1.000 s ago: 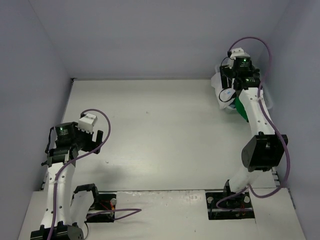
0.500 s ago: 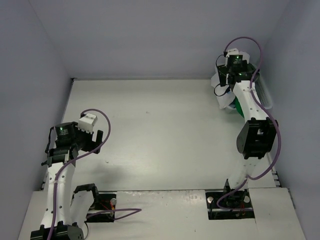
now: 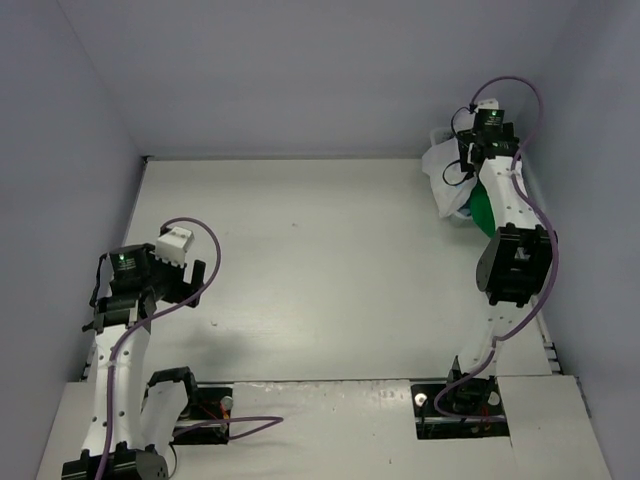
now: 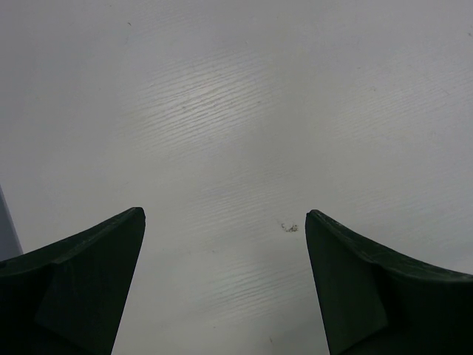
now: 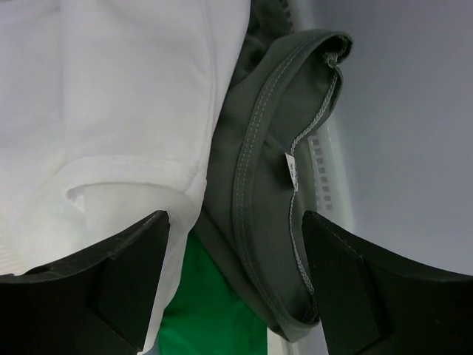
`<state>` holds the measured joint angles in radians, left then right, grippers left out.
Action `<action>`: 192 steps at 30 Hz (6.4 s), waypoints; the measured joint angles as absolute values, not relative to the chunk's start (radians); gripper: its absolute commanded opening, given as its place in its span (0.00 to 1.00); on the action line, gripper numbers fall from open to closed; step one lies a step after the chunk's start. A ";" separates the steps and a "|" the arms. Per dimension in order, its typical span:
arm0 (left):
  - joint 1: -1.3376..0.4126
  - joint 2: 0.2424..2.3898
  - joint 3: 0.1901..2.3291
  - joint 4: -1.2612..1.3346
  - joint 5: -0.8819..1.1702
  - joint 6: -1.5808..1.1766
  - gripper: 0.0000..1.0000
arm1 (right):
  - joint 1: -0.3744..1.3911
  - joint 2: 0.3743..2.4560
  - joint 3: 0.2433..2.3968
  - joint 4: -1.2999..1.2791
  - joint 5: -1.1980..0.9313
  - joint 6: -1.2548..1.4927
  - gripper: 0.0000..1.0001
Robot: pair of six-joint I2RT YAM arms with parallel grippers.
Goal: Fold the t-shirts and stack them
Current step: Grab the tshirt from the pile, then move the tshirt to the center of the board
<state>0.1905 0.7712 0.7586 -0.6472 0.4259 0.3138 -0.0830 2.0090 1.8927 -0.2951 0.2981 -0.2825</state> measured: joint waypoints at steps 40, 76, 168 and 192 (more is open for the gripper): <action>0.204 0.771 0.759 -0.648 0.429 0.317 0.83 | -0.086 2.068 1.900 -0.295 0.202 -0.291 0.43; 0.205 0.759 0.759 -0.651 0.444 0.331 0.83 | -0.003 2.091 1.949 -0.295 0.240 -0.324 0.45; 0.216 0.791 0.759 -0.654 0.444 0.341 0.84 | 0.548 1.548 1.821 -0.363 0.232 -0.429 0.00; 0.142 1.003 0.883 -0.615 0.789 0.308 0.84 | 0.686 1.358 1.518 -0.404 0.196 -0.413 0.00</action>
<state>0.1417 1.0035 0.8825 -0.6151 0.7887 0.3080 0.6861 1.3579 1.5177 -0.4042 0.1955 -0.4129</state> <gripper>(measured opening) 0.836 0.020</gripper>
